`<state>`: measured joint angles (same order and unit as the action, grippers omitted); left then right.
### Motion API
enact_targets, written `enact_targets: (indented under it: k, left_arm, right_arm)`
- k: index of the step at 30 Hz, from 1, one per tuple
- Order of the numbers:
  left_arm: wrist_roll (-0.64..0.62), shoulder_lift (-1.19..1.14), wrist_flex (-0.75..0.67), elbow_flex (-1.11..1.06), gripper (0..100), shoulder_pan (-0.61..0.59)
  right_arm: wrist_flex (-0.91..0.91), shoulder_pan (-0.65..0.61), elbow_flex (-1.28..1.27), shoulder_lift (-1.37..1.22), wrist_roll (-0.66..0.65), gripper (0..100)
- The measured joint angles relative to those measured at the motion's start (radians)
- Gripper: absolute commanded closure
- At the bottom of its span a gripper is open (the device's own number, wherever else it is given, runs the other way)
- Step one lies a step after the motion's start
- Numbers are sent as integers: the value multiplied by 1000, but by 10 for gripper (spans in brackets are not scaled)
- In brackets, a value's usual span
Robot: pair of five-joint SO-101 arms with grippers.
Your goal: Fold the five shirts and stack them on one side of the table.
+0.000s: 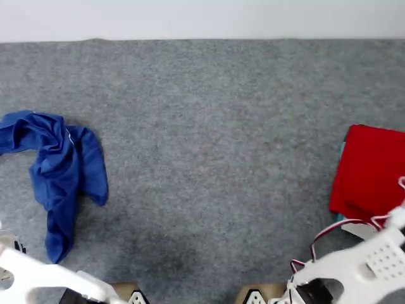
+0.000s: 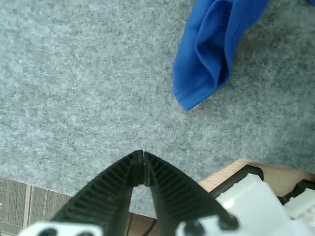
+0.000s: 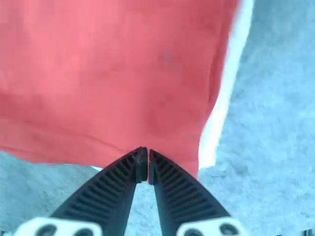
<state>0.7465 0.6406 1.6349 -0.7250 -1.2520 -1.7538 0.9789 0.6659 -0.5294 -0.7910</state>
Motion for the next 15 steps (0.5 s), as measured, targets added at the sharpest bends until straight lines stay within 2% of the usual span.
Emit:
enact_targets:
  k: [4, 8, 15]
  left_arm:
    - [0, 0, 0, 0, 995, 0]
    - [0, 0, 0, 0, 995, 0]
    - [0, 0, 29, 66, 995, 5]
  right_arm:
    - [6, 17, 0, -137, -15, 990]
    - [-3, 5, 55, -138, -15, 990]
    - [-3, -49, 71, 43, 15, 990]
